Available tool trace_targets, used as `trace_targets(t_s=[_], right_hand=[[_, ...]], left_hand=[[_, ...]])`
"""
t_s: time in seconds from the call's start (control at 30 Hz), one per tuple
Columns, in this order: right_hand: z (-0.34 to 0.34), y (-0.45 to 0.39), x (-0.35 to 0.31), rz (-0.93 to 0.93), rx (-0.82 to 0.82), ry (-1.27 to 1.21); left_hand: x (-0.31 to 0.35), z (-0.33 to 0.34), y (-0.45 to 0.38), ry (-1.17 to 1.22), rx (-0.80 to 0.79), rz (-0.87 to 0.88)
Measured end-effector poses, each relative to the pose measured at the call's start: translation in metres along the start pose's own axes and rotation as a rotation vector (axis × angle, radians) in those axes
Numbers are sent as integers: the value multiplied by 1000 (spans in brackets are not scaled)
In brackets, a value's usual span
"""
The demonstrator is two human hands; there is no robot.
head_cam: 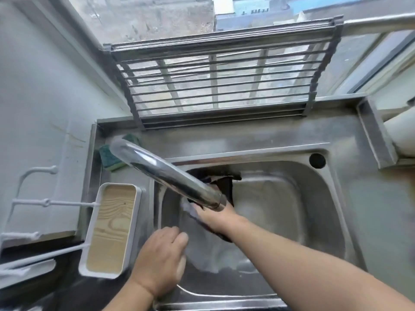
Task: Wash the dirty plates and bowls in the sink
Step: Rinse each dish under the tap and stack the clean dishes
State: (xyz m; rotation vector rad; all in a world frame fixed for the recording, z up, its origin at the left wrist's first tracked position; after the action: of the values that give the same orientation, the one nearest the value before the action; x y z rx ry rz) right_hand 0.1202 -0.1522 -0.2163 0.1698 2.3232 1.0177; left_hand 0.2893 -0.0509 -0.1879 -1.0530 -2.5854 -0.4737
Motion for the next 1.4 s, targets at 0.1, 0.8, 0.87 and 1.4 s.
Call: trace_targets(t_s=[0.1, 0.8, 0.87, 1.4], right_hand=[[94, -32, 15, -32, -86, 368], [-21, -3, 175, 591, 137, 709], [-10, 13, 181, 612, 76, 668], [59, -20, 110, 752, 22, -1005]], left_hand=[[-5, 10, 1, -19, 77, 21], [-1, 4, -3, -113, 10, 35], [0, 2, -3, -105, 2, 23], [3, 0, -5, -118, -38, -8]])
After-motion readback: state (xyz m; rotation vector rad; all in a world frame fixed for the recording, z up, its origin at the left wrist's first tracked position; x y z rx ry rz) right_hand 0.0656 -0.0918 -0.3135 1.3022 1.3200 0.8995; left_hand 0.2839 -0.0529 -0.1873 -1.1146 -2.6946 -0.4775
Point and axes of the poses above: each hand's wrist, its own y-axis away from the middle knuckle, its own z-axis out of the palm, x = y × z, the point moved 4 cm from there along -y, towards the middle knuckle, and after that the axes turned 15 degrees about z, right-handed, at the moved point
